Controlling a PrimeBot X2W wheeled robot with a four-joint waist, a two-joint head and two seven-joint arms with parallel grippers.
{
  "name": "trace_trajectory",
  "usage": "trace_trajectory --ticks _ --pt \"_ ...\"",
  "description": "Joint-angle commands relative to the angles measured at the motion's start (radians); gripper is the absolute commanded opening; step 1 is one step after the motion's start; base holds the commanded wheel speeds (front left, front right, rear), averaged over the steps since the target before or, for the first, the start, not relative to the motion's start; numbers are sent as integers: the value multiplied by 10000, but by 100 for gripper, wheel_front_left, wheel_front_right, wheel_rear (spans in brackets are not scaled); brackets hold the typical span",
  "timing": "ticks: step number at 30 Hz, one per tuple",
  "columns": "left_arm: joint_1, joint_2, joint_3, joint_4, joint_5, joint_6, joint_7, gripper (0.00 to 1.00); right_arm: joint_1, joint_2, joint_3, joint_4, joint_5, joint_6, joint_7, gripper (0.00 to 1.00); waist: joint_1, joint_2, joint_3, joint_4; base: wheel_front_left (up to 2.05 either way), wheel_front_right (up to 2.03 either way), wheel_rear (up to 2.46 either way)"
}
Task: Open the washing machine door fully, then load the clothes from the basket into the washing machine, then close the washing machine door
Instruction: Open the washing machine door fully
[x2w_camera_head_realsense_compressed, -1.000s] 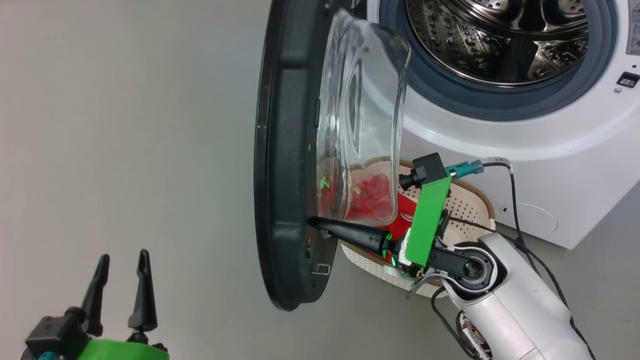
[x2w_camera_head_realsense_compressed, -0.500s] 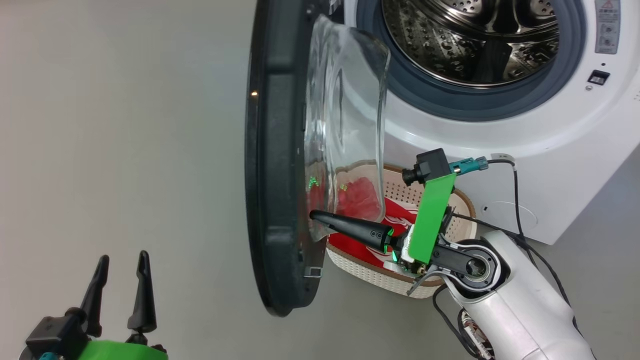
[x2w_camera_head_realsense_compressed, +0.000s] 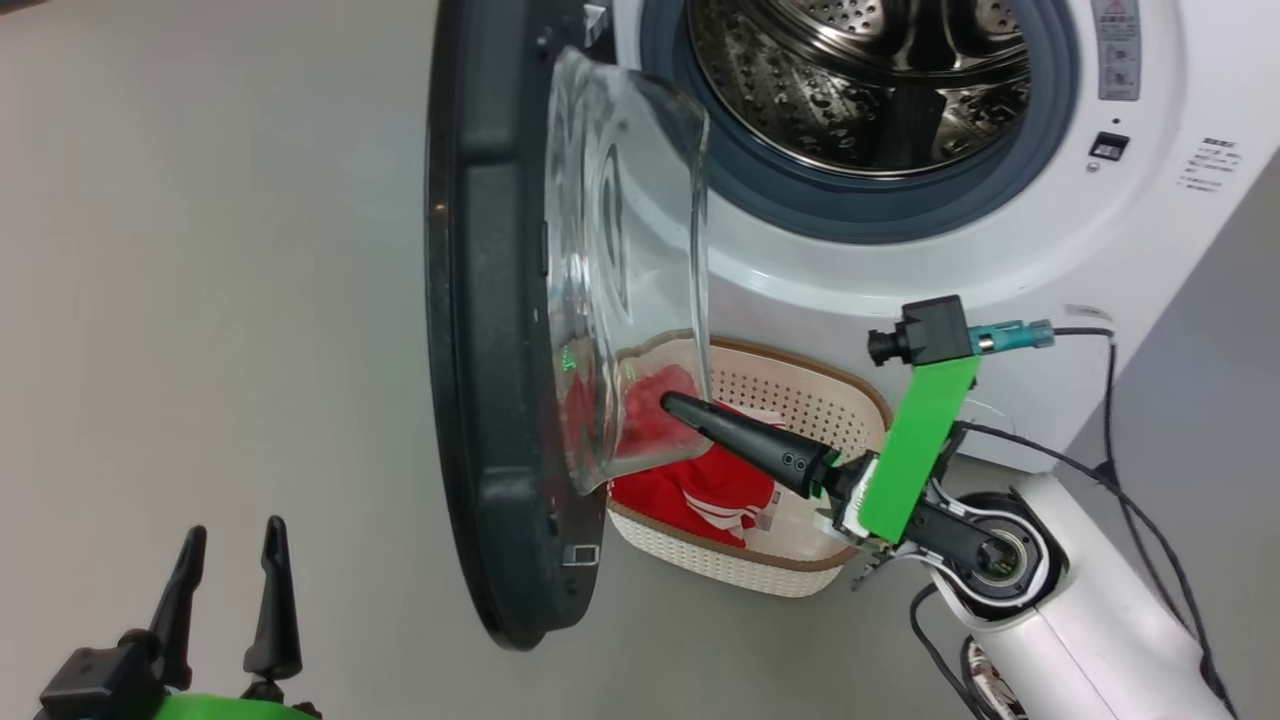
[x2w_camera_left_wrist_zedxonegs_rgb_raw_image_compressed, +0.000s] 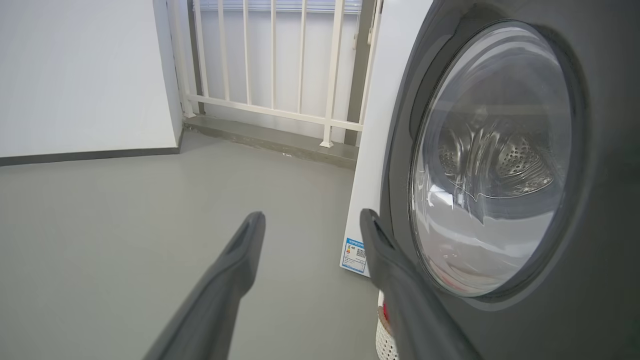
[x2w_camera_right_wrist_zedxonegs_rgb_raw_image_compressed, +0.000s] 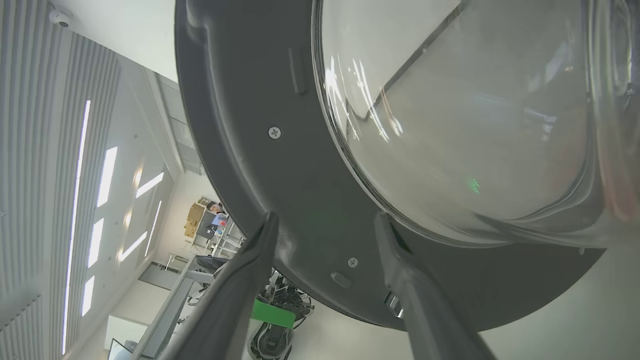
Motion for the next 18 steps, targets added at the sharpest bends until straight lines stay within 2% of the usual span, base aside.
trace_trajectory --ticks 1,11,18 --pt "-151 215 388 -240 25 -31 -80 100 113 -52 99 -524 -291 17 -293 100 0 -1 -62 -195 0 0 0" --pt "106 216 699 -379 36 -31 -80 100 893 -857 362 -1748 -1583 17 -2625 100 0 -1 -243 -842 0 0 0" --pt "338 179 926 -503 36 -31 -80 100 1302 -1284 510 -2029 -2314 17 -4277 100 0 -1 -313 -1189 0 0 0"
